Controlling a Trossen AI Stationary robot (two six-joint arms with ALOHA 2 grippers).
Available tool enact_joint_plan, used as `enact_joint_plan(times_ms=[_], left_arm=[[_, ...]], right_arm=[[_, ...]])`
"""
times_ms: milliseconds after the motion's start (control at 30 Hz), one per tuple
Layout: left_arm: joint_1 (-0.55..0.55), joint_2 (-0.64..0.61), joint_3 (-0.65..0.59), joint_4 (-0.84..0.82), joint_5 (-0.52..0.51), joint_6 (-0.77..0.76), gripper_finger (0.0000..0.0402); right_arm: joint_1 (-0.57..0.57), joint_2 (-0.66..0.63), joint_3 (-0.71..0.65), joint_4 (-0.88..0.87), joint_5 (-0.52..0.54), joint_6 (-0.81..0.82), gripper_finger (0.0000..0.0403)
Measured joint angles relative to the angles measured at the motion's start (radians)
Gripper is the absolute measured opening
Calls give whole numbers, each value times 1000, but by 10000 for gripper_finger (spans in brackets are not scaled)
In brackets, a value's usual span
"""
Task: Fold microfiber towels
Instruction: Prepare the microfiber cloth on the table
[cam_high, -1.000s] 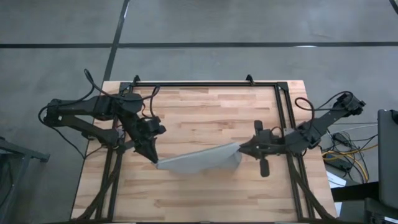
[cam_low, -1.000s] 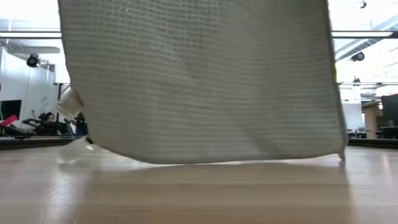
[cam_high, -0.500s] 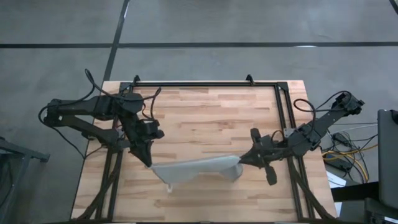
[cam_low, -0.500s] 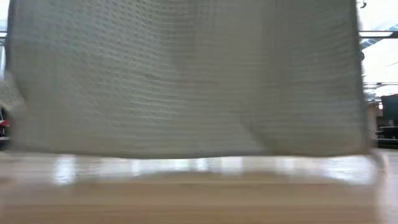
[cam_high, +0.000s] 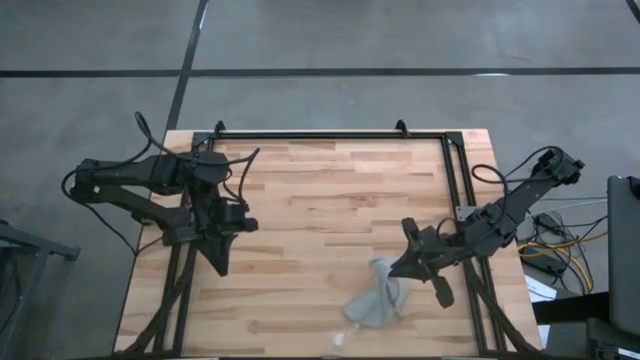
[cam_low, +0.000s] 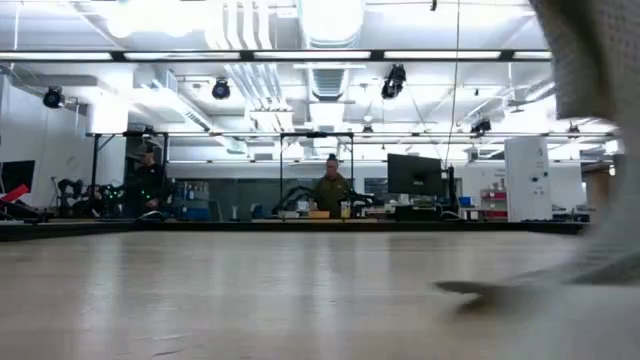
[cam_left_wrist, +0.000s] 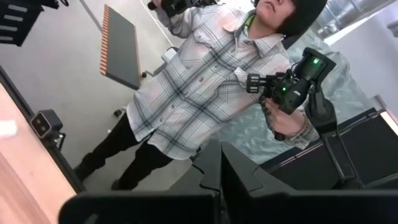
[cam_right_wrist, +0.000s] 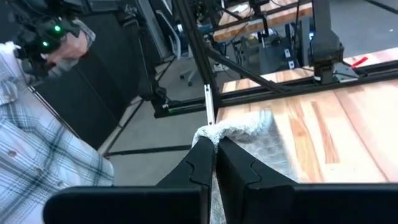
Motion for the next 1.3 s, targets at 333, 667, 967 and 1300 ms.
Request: enact_joint_plan(times_ms=[333,667,967,1300], left_arm=[[1,1,0,0,-126,41,3],[1,22,-47,-79,-639,55,40],[1,129,-144,-68,-643,52,106],[1,273,-167,-54,-665,111,183]], right_arm=[[0,15,0,2,0,26,8],[-1,14,3,3,8,22,8],[-26,52,3,112,-2,-57,8],[-30,94,29,151,-29,-86,8]])
